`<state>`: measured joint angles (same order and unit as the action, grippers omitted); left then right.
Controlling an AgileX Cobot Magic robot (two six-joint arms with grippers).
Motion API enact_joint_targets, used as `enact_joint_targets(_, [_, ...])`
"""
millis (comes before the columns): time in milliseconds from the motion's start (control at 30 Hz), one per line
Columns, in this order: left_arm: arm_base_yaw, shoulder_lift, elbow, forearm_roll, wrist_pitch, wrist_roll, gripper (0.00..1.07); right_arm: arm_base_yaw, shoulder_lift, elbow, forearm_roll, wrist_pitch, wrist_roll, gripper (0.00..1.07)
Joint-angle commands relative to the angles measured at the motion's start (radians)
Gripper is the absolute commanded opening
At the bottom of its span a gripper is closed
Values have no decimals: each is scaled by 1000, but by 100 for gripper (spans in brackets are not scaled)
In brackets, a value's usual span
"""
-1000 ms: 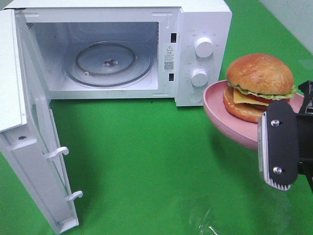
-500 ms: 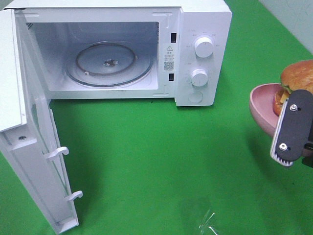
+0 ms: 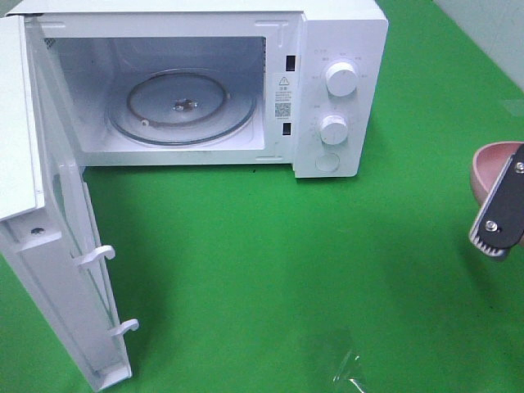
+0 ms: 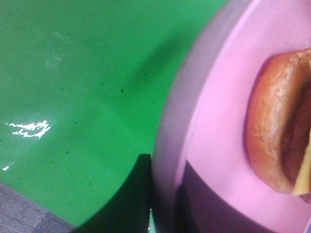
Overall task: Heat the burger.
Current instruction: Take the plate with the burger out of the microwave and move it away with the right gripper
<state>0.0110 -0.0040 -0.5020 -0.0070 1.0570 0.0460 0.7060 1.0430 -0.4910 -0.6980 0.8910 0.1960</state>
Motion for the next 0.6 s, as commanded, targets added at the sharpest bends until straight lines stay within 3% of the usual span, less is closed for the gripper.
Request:
enact_joint_targets(33, [5,-22,1,-2,-15,-2,98,-4,-4,-10,-84,30,51,0])
enact_joint_targets(300, [5,-22,1,-2,-15,-2,98,-4,9,-11,-99,41,185,0])
enact_joint_targets(600, [5,-22,1,-2,-15,-2,98,25,186,-12,-102,108,373,0])
